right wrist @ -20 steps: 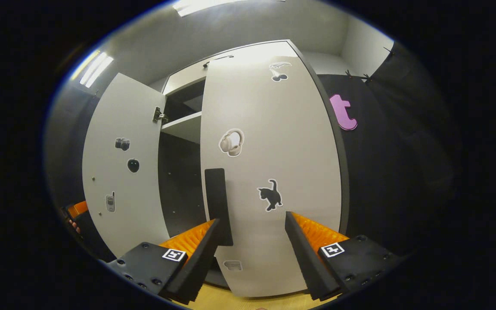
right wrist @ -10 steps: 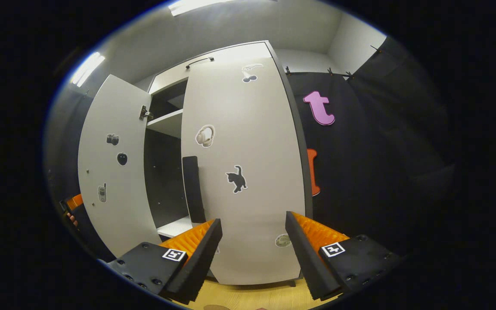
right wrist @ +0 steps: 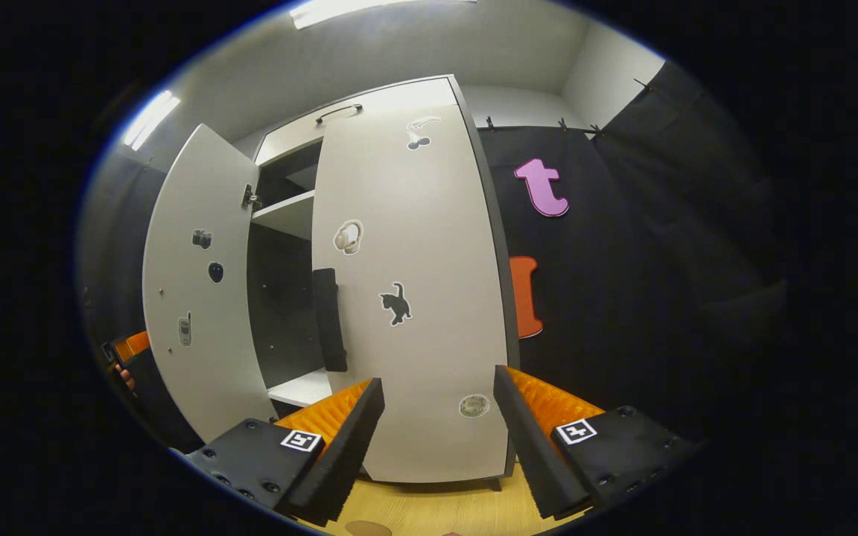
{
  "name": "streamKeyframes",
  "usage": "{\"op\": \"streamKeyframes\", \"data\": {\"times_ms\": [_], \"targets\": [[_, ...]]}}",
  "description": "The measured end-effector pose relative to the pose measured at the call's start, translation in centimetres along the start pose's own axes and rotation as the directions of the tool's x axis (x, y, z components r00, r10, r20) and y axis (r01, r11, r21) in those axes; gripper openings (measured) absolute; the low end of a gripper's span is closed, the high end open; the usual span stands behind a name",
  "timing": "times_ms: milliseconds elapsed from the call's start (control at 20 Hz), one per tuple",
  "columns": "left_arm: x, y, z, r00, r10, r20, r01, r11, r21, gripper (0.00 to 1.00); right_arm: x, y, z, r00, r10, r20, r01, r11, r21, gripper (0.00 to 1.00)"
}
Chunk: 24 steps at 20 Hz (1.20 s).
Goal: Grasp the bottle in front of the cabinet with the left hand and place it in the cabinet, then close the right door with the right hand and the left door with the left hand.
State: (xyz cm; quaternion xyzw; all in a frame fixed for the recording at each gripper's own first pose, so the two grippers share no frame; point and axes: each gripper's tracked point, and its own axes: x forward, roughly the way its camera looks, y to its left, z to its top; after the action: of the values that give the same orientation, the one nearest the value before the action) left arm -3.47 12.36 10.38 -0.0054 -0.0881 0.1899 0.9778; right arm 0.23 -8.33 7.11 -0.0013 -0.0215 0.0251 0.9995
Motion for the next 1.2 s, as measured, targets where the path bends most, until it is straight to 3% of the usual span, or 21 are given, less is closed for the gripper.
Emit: {"op": "streamKeyframes", "data": {"times_ms": [100, 400, 750, 800, 850, 1200], "targets": [[-0.2, -1.1, -0.2, 1.000, -0.023, -0.006, 0.023, 1.000, -0.001, 0.87, -0.7, 0.1, 0.0, 1.000, -0.001, -0.001, 0.001, 1.000, -0.009, 0.98], [-0.5, -4.5, -1.1, 0.993, -0.115, -0.032, 0.114, 0.993, -0.037, 0.92, -2.7, -0.4, 0.6, 1.000, -0.022, 0.009, 0.022, 1.000, -0.012, 0.98], [-0.3, -10.6, -3.0, 0.964, -0.258, -0.070, 0.253, 0.965, -0.074, 0.93, -5.1, -1.8, 1.1, 0.997, -0.073, 0.017, 0.073, 0.997, -0.015, 0.98], [-0.2, -11.8, -3.2, 0.956, -0.286, -0.073, 0.281, 0.957, -0.070, 0.89, -5.3, -2.1, 1.2, 0.996, -0.084, 0.019, 0.084, 0.996, -0.019, 0.98], [-0.1, -12.9, -3.5, 0.949, -0.307, -0.075, 0.303, 0.951, -0.069, 0.94, -5.7, -2.5, 1.2, 0.995, -0.095, 0.022, 0.096, 0.995, -0.021, 0.98], [1.3, -16.4, -4.4, 0.930, -0.361, -0.071, 0.355, 0.931, -0.085, 0.94, -7.7, -4.8, 1.3, 0.985, -0.170, 0.025, 0.170, 0.985, -0.011, 0.98]]}}
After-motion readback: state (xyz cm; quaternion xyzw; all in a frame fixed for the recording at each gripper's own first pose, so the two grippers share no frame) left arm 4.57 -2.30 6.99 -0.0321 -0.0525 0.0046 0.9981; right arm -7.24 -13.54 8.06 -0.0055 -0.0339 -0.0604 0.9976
